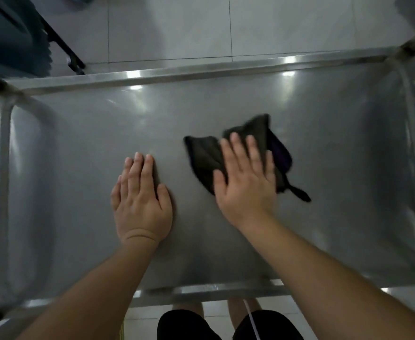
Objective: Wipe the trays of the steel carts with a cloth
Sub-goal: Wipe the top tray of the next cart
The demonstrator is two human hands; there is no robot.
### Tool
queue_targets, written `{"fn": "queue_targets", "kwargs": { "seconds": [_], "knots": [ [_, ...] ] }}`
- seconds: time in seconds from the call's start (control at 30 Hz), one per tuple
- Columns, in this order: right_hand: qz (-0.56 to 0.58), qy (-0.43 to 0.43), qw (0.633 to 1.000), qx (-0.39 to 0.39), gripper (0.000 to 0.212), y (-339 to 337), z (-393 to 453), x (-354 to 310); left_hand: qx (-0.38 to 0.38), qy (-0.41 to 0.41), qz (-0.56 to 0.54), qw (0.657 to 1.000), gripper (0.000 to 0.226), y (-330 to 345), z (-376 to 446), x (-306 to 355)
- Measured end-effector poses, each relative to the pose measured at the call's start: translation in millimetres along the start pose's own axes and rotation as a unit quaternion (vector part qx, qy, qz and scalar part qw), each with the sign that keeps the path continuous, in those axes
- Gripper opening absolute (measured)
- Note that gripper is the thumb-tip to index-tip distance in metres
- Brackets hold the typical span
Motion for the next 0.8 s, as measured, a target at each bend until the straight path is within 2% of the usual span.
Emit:
{"fn": "queue_targets", "kwargs": {
  "seconds": [0.13,0.2,0.27,0.4,0.5,0.57,0.63,0.73,0.8],
  "knots": [
    [-0.024,-0.228,0.973,-0.023,0.062,-1.2,63.8,-21.6,0.001,0.001,-0.002,1.0,0.069,1.1,-0.2,-0.2],
    [-0.03,-0.275,0.96,-0.039,0.062,-4.3,105.0,-9.2,0.009,0.003,-0.006,1.0,0.069,1.0,-0.1,-2.9],
    [-0.016,-0.232,0.972,-0.042,0.062,-13.3,141.6,21.1,0.017,0.008,-0.004,1.0,0.069,1.2,-1.7,-4.0],
    [-0.01,-0.019,1.0,-0.005,0.067,-29.7,180.2,127.3,0.022,0.012,-0.001,1.0,0.069,2.1,-0.6,-3.1],
    [-0.008,0.162,0.987,-0.013,0.07,-41.8,171.7,224.4,0.016,0.013,0.0,1.0,0.069,2.8,0.4,-3.7],
    [-0.017,0.198,0.98,-0.031,0.07,-45.1,158.6,254.9,0.012,0.011,-0.001,1.0,0.069,3.7,0.8,-3.7],
    [-0.012,0.222,0.974,-0.032,0.068,-42.4,151.7,247.3,0.017,0.009,-0.001,1.0,0.069,4.3,1.0,-3.0],
    [0.003,0.277,0.961,-0.02,0.066,-35.0,146.1,191.6,0.018,0.009,0.002,1.0,0.069,4.8,1.0,-3.1],
    [-0.002,0.221,0.975,-0.018,0.067,-29.0,141.8,137.2,0.015,0.01,0.006,1.0,0.069,6.1,1.5,-5.0]
  ]
}}
Point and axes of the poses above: each hand's wrist, its own z-axis towards the middle knuckle, its own y-axis out of the palm, x = y × z, the point moved 3 cm from there along z, towards the middle knuckle, and after that the axes turned 12 degrees about -z, right-handed, at the moved point
